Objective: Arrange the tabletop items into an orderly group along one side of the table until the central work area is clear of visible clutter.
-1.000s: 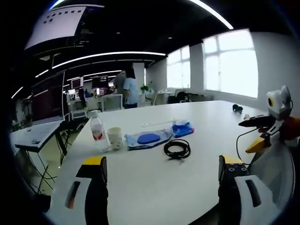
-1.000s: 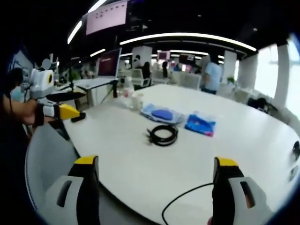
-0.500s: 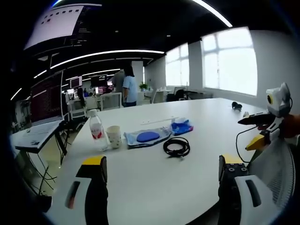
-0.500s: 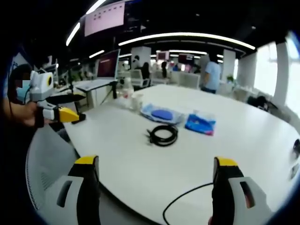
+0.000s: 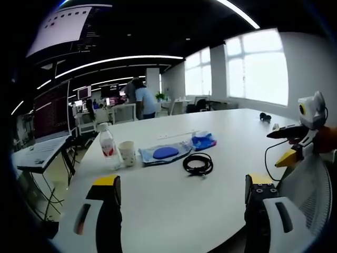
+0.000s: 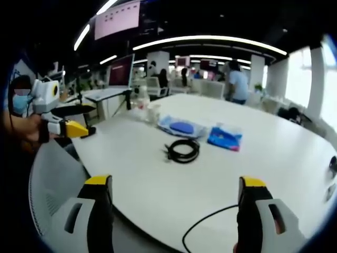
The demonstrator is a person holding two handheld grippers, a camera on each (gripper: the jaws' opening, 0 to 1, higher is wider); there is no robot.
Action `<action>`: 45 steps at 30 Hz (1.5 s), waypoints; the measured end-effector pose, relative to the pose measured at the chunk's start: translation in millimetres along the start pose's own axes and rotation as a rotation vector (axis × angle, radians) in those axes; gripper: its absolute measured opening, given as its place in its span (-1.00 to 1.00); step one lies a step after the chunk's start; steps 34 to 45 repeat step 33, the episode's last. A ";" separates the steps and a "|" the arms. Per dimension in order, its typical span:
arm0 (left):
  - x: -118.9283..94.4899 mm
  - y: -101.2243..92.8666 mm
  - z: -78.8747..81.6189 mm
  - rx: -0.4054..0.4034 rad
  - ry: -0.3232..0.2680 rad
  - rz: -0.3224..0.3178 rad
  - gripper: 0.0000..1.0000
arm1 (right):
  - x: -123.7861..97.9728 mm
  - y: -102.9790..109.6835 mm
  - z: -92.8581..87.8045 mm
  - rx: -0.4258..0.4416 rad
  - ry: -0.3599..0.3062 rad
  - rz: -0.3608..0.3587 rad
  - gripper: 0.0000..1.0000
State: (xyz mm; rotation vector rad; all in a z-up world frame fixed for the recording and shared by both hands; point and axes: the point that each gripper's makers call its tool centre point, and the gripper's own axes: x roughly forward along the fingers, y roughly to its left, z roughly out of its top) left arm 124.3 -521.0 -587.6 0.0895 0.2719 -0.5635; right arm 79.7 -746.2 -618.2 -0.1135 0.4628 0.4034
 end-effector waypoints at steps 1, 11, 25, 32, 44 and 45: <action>0.1 0.0 -0.2 0.001 0.000 0.000 0.98 | -0.1 -0.1 0.1 0.001 -0.001 -0.001 0.95; -0.6 -3.2 2.2 0.008 -0.010 -0.007 0.98 | -1.1 -1.2 0.3 0.009 -0.004 -0.005 0.93; -0.2 -6.0 3.3 0.024 -0.011 -0.018 0.98 | -0.9 -0.7 0.8 0.012 -0.005 -0.004 0.91; -0.5 -5.3 2.8 0.022 -0.012 -0.016 0.97 | -1.2 -1.3 0.0 0.008 -0.003 -0.007 0.91; -0.5 -5.1 2.5 0.020 -0.013 -0.016 0.97 | -1.3 -1.3 0.2 0.007 -0.003 -0.007 0.91; -0.5 -5.1 2.5 0.020 -0.013 -0.016 0.97 | -1.3 -1.3 0.2 0.007 -0.003 -0.007 0.91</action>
